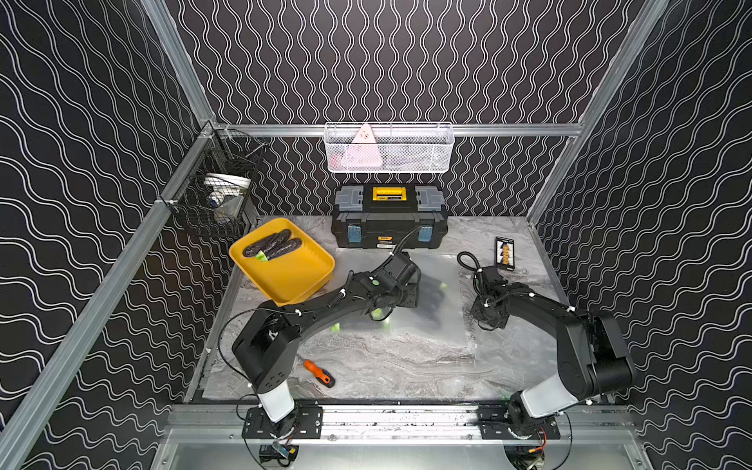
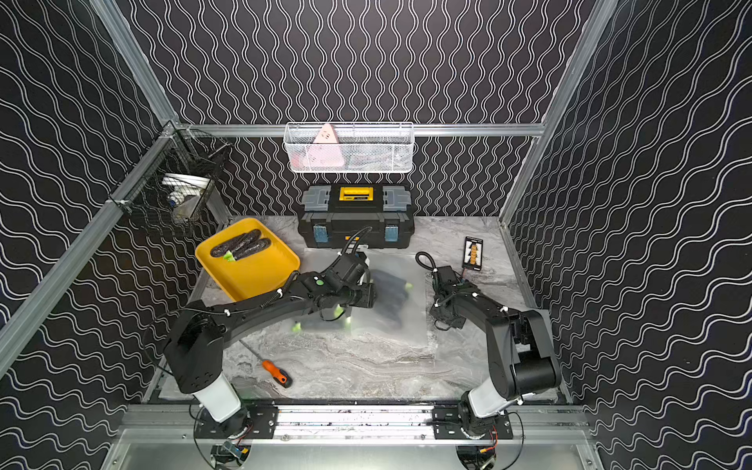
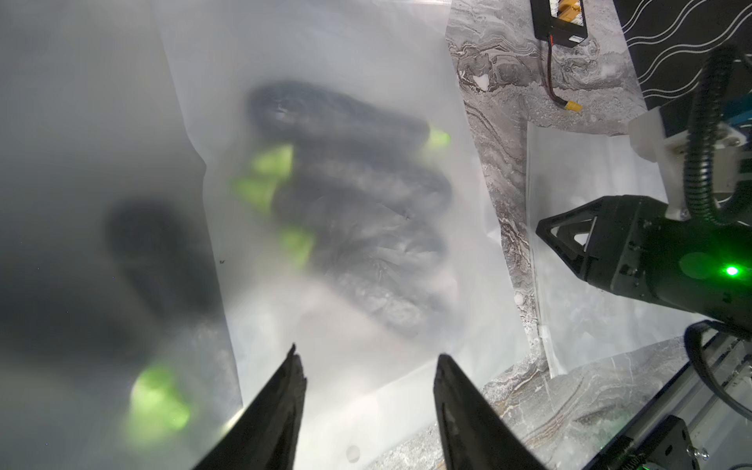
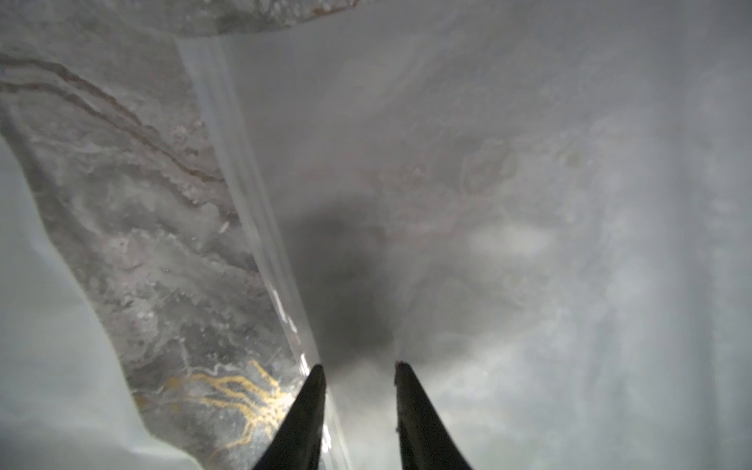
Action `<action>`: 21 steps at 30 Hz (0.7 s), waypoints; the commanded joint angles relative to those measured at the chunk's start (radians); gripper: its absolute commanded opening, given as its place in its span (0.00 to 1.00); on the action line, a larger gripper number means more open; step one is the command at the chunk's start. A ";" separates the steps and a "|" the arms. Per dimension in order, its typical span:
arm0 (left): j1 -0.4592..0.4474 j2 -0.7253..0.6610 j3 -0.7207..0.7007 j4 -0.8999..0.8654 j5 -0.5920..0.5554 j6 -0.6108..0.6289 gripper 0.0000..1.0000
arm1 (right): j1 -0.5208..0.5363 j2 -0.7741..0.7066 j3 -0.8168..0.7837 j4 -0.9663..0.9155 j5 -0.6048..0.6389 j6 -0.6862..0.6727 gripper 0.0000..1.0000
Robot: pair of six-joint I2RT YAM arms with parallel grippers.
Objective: Place the eggplant in a zip-top bag and seal the zipper
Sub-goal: Pick up the zipper food storage bag at the center of the board.
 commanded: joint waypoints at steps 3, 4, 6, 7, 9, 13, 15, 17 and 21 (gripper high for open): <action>0.001 0.000 0.002 0.006 -0.007 -0.001 0.56 | -0.013 -0.006 -0.007 0.015 -0.031 0.018 0.28; 0.001 0.000 0.002 0.008 -0.006 -0.002 0.56 | -0.012 -0.014 -0.006 0.015 -0.035 0.010 0.30; 0.000 0.001 0.003 0.009 -0.003 -0.003 0.56 | -0.012 -0.024 0.004 0.014 -0.035 0.001 0.40; 0.000 0.002 0.003 0.012 -0.001 -0.005 0.56 | -0.012 -0.021 0.009 0.015 -0.036 -0.003 0.44; 0.001 0.007 0.008 0.013 0.003 -0.008 0.56 | -0.014 -0.002 0.022 0.016 -0.043 -0.007 0.46; 0.000 0.008 0.008 0.011 0.001 -0.008 0.56 | -0.017 0.023 0.022 0.032 -0.048 -0.005 0.46; 0.000 0.005 0.005 0.009 -0.003 -0.005 0.56 | -0.022 0.036 0.018 0.036 -0.060 -0.003 0.43; 0.000 0.004 0.005 0.005 -0.006 -0.003 0.56 | -0.032 0.044 0.008 0.039 -0.075 0.000 0.36; 0.001 0.003 0.002 0.010 -0.005 -0.004 0.56 | -0.044 0.013 -0.018 0.047 -0.079 0.007 0.21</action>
